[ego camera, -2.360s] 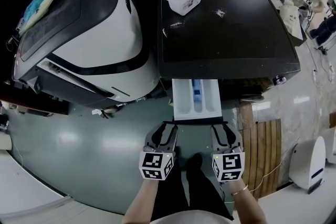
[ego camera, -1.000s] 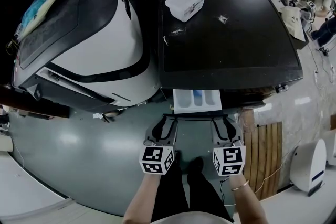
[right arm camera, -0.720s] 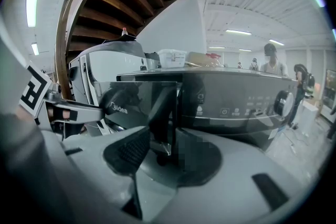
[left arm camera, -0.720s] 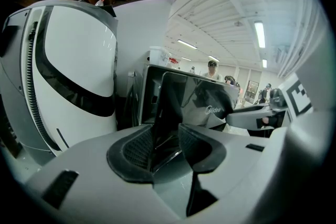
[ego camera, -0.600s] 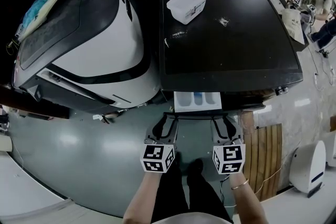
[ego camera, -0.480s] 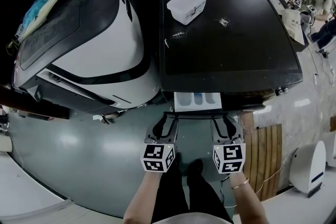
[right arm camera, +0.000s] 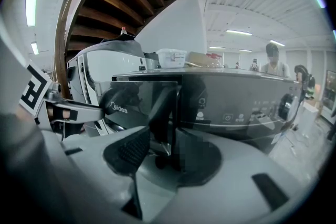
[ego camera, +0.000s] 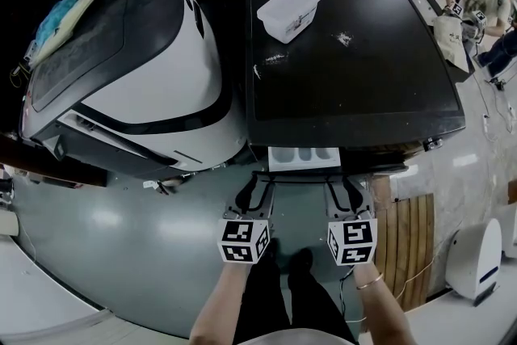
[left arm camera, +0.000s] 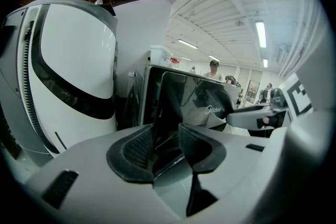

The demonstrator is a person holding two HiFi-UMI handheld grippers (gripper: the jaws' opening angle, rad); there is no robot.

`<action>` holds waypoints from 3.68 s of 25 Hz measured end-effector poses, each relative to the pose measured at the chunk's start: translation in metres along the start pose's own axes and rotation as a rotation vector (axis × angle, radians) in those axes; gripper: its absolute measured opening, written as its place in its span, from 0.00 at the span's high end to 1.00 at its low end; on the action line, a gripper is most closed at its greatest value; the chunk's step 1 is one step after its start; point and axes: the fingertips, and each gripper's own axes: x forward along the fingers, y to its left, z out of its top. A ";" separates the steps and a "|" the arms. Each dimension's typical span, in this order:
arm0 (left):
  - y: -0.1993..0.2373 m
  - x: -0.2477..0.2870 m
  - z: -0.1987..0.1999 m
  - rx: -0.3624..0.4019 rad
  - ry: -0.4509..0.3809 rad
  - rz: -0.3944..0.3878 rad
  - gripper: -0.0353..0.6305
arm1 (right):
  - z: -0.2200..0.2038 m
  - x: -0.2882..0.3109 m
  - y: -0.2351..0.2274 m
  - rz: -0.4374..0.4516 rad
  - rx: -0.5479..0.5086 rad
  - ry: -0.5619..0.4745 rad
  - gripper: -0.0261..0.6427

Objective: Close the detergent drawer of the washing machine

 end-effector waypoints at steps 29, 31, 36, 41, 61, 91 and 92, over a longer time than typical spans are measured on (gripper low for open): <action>0.012 0.025 0.016 0.003 0.014 0.023 0.75 | 0.016 0.026 -0.008 -0.028 -0.009 0.003 0.73; 0.013 0.026 0.017 0.004 0.016 0.025 0.75 | 0.017 0.027 -0.009 -0.030 -0.011 0.002 0.73; 0.015 0.030 0.020 -0.008 0.018 0.032 0.75 | 0.020 0.032 -0.011 -0.033 -0.007 0.002 0.73; 0.017 0.035 0.023 -0.011 0.019 0.038 0.75 | 0.024 0.036 -0.013 -0.034 -0.006 0.007 0.73; 0.016 0.020 0.029 -0.006 0.003 0.057 0.74 | 0.034 0.013 -0.015 -0.056 0.050 -0.051 0.73; -0.043 -0.115 0.056 0.040 -0.152 0.036 0.91 | 0.068 -0.135 0.040 0.069 0.041 -0.228 0.81; -0.045 -0.118 0.056 0.039 -0.155 0.035 0.91 | 0.068 -0.138 0.040 0.067 0.041 -0.231 0.82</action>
